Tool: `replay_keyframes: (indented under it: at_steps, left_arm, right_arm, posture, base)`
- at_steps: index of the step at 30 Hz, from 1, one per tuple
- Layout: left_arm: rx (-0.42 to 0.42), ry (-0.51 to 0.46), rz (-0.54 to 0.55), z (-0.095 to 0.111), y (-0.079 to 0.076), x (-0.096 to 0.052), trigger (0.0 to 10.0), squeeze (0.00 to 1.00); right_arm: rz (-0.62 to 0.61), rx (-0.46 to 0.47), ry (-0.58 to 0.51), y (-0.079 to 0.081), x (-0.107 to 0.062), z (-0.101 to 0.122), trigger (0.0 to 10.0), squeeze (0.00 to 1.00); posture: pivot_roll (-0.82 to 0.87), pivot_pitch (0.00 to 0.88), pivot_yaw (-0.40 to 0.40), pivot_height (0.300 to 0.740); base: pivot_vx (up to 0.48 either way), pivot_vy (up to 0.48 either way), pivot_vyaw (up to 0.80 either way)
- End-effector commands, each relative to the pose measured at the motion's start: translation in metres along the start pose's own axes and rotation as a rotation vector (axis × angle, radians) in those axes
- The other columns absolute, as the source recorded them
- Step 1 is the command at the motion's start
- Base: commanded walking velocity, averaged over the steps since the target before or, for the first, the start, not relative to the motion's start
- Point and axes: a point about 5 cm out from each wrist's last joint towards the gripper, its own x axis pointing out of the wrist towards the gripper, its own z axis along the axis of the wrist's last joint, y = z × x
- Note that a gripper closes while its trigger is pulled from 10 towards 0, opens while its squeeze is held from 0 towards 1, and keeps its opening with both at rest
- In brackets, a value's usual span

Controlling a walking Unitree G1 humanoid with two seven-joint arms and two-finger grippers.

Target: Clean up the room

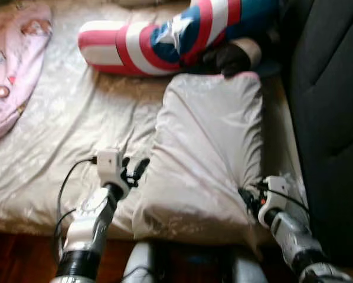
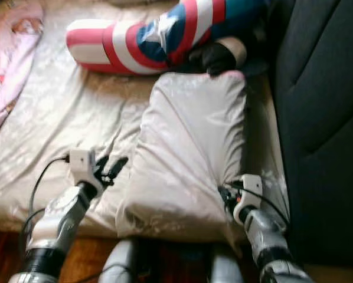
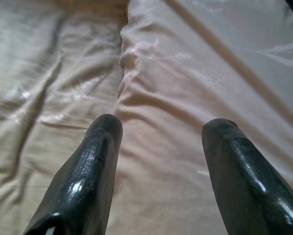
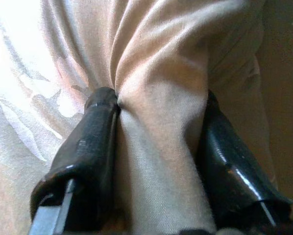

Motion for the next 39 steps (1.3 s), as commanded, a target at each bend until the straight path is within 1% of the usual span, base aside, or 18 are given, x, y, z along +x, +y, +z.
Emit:
replay_keyframes:
  at_steps: [1, 3, 4, 5, 6, 7, 9, 12, 15, 19, 24, 26, 28, 29, 30, 35, 39]
  left_arm:
    - [-0.035, 0.07, 0.04, -0.02, 0.007, -0.002, 10.0, 0.0]
    - [-0.04, 0.102, 0.051, -0.026, 0.006, 0.002, 10.0, 0.0]
    - [-0.04, 0.102, 0.051, -0.026, 0.006, 0.002, 10.0, 0.0]
    - [-0.051, 0.121, 0.051, -0.029, 0.006, 0.007, 10.0, 0.56]
    - [-0.051, 0.126, 0.054, -0.029, 0.006, 0.01, 10.0, 1.0]
    - [-0.051, 0.126, 0.054, -0.029, 0.006, 0.01, 10.0, 1.0]
    - [-0.031, 0.132, 0.065, -0.029, 0.006, 0.015, 10.0, 1.0]
    - [-0.012, 0.14, 0.067, -0.029, 0.007, 0.017, 10.0, 1.0]
    - [-0.023, 0.138, 0.063, -0.031, 0.009, 0.019, 10.0, 1.0]
    - [-0.02, 0.143, 0.069, -0.034, 0.01, 0.018, 10.0, 1.0]
    - [-0.002, 0.163, 0.056, -0.043, 0.009, 0.014, 10.0, 1.0]
    - [-0.011, 0.17, 0.062, -0.046, 0.011, 0.012, 10.0, 1.0]
    - [-0.042, 0.186, 0.06, -0.049, 0.011, 0.011, 10.0, 1.0]
    - [-0.032, 0.191, 0.054, -0.05, 0.01, 0.011, 10.0, 0.98]
    - [-0.006, 0.202, 0.041, -0.052, 0.009, 0.01, 10.0, 0.0]
    - [-0.015, 0.215, 0.043, -0.056, 0.008, 0.009, 10.0, 0.0]
    - [-0.036, 0.241, 0.027, -0.06, 0.007, 0.008, 10.0, 0.0]
  right_arm:
    - [0.025, 0.036, 0.187, 0.005, -0.009, -0.051, 0.0, 0.0]
    - [0.034, 0.034, 0.188, 0.006, -0.01, -0.051, 0.0, 0.0]
    - [0.034, 0.034, 0.188, 0.006, -0.01, -0.051, 0.0, 0.0]
    - [0.044, 0.028, 0.19, 0.008, -0.009, -0.052, 0.0, 0.0]
    - [0.048, 0.026, 0.19, 0.009, -0.009, -0.052, 0.0, 0.0]
    - [0.048, 0.026, 0.19, 0.009, -0.009, -0.052, 0.0, 0.0]
    - [0.054, 0.022, 0.187, 0.008, -0.01, -0.052, 0.0, 0.0]
    - [0.059, 0.022, 0.18, 0.008, -0.011, -0.05, 0.0, 0.0]
    - [0.074, 0.015, 0.172, 0.009, -0.013, -0.05, 0.0, 0.0]
    - [0.077, 0.009, 0.175, 0.007, -0.016, -0.053, 0.0, 0.0]
    - [0.08, -0.003, 0.168, 0.006, -0.024, -0.055, 0.0, 0.0]
    - [0.085, -0.007, 0.165, 0.006, -0.028, -0.055, 0.0, 0.0]
    - [0.088, -0.021, 0.161, 0.007, -0.031, -0.055, 0.0, 0.0]
    - [0.074, -0.023, 0.154, 0.005, -0.032, -0.054, 0.0, 0.0]
    - [0.052, -0.014, 0.147, 0.003, -0.034, -0.052, 0.0, 0.0]
    - [0.042, -0.016, 0.139, 0.003, -0.039, -0.048, 0.0, 0.0]
    - [0.07, -0.015, 0.131, 0.01, -0.045, -0.045, 0.0, 0.0]
  posture:
    - [0.03, 0.367, 0.052, 0.663]
    - [0.02, 0.374, 0.045, 0.663]
    - [0.02, 0.374, 0.045, 0.663]
    - [0.01, 0.383, 0.034, 0.663]
    - [0.0, 0.392, 0.028, 0.663]
    - [0.0, 0.392, 0.028, 0.663]
    - [-0.01, 0.405, 0.013, 0.663]
    - [-0.02, 0.411, 0.002, 0.663]
    - [-0.04, 0.424, -0.017, 0.663]
    - [-0.06, 0.437, -0.035, 0.663]
    - [-0.09, 0.446, -0.056, 0.663]
    - [-0.1, 0.451, -0.067, 0.663]
    - [-0.11, 0.452, -0.076, 0.663]
    - [-0.12, 0.454, -0.081, 0.663]
    - [-0.13, 0.456, -0.084, 0.663]
    - [-0.15, 0.464, -0.09, 0.663]
    - [-0.16, 0.471, -0.097, 0.663]
  base:
    - [0.0, 0.0, 0.0]
    - [0.0, 0.0, 0.0]
    - [0.0, 0.0, 0.0]
    - [0.0, 0.0, 0.0]
    - [0.0, 0.0, 0.0]
    - [0.0, 0.0, 0.0]
    - [0.0, 0.0, 0.0]
    - [0.0, 0.0, 0.0]
    - [0.0, 0.0, 0.0]
    - [0.0, 0.0, 0.0]
    - [0.0, 0.0, 0.0]
    - [0.0, 0.0, 0.0]
    - [0.0, 0.0, 0.0]
    - [0.0, 0.0, 0.0]
    - [0.0, 0.0, 0.0]
    - [0.0, 0.0, 0.0]
    - [0.0, 0.0, 0.0]
